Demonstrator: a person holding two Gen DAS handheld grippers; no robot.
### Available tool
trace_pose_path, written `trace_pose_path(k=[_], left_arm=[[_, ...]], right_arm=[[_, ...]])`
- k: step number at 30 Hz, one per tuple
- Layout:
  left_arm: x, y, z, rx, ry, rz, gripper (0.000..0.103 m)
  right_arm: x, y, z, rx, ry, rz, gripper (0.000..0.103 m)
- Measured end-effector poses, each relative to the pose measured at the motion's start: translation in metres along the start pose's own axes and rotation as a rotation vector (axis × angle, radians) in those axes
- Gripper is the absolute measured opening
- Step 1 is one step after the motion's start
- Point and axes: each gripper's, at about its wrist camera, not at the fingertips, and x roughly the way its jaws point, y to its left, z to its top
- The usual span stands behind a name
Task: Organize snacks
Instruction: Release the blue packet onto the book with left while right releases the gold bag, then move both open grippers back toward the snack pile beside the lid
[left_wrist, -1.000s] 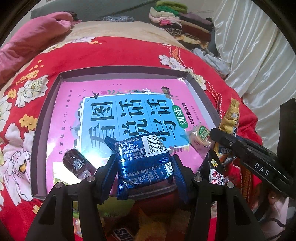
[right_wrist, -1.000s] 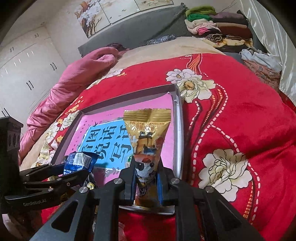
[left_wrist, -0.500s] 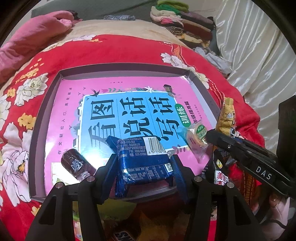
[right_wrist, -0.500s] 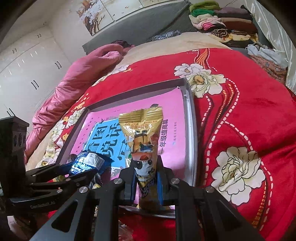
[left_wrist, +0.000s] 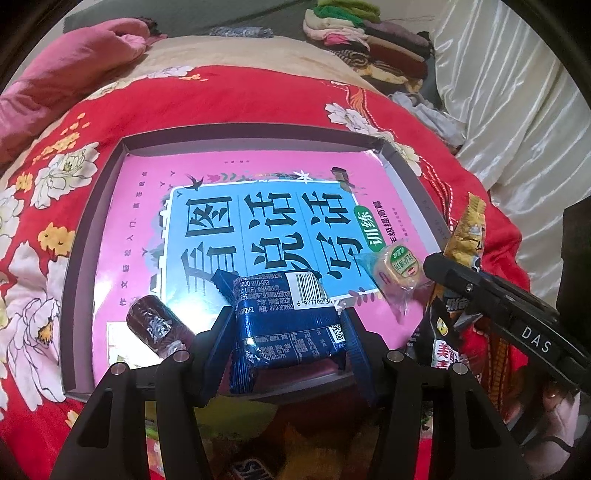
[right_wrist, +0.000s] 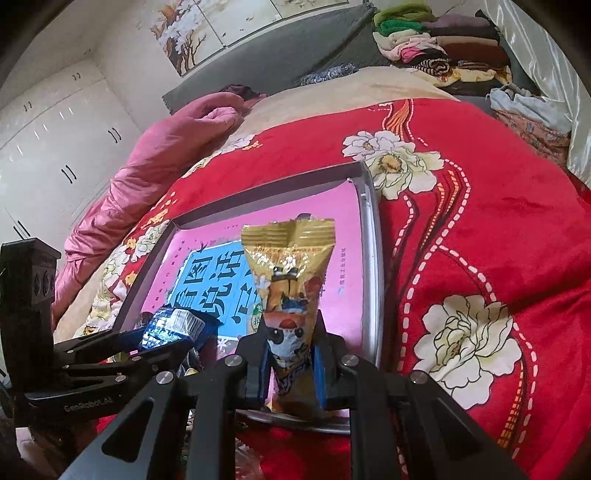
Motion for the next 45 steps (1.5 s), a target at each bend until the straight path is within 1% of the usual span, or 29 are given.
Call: trace_pose_path(k=[7, 12, 16, 20, 28, 31, 33, 39, 41, 43, 45], left_arm=[[0.000, 0.000, -0.002, 0.003, 0.011, -0.008, 0.059], [-0.001, 0.000, -0.003, -0.002, 0.010, -0.009, 0.059], [-0.002, 0.001, -0.003, -0.012, 0.006, -0.012, 0.059], [-0.004, 0.002, -0.003, -0.015, 0.001, -0.013, 0.060], [-0.006, 0.003, -0.004, -0.028, -0.010, -0.024, 0.060], [-0.007, 0.003, -0.004, -0.030, -0.010, -0.025, 0.060], [-0.007, 0.004, -0.004, -0.028, -0.011, -0.026, 0.060], [-0.009, 0.004, -0.004, -0.026, -0.016, -0.026, 0.062], [-0.010, 0.004, -0.004, -0.025, -0.020, -0.026, 0.063], [-0.011, 0.004, -0.003, -0.024, -0.022, -0.024, 0.066], [-0.013, 0.003, -0.003, -0.025, -0.027, -0.030, 0.066]], right_arm=[[-0.002, 0.000, 0.001, -0.002, -0.010, -0.008, 0.020], [-0.005, -0.001, 0.002, 0.001, -0.018, -0.009, 0.028], [-0.006, 0.001, 0.002, -0.009, -0.021, -0.012, 0.030], [-0.008, 0.005, 0.003, -0.023, -0.031, -0.016, 0.034], [-0.013, 0.006, 0.004, -0.034, -0.051, -0.029, 0.036], [-0.015, 0.004, 0.005, -0.026, -0.061, -0.031, 0.040], [-0.017, 0.002, 0.005, -0.020, -0.066, -0.033, 0.042], [-0.022, -0.001, 0.007, -0.010, -0.082, -0.037, 0.044], [-0.024, -0.001, 0.008, -0.010, -0.089, -0.039, 0.045], [-0.026, -0.001, 0.008, -0.008, -0.097, -0.044, 0.046], [-0.028, -0.002, 0.009, -0.005, -0.104, -0.046, 0.047]])
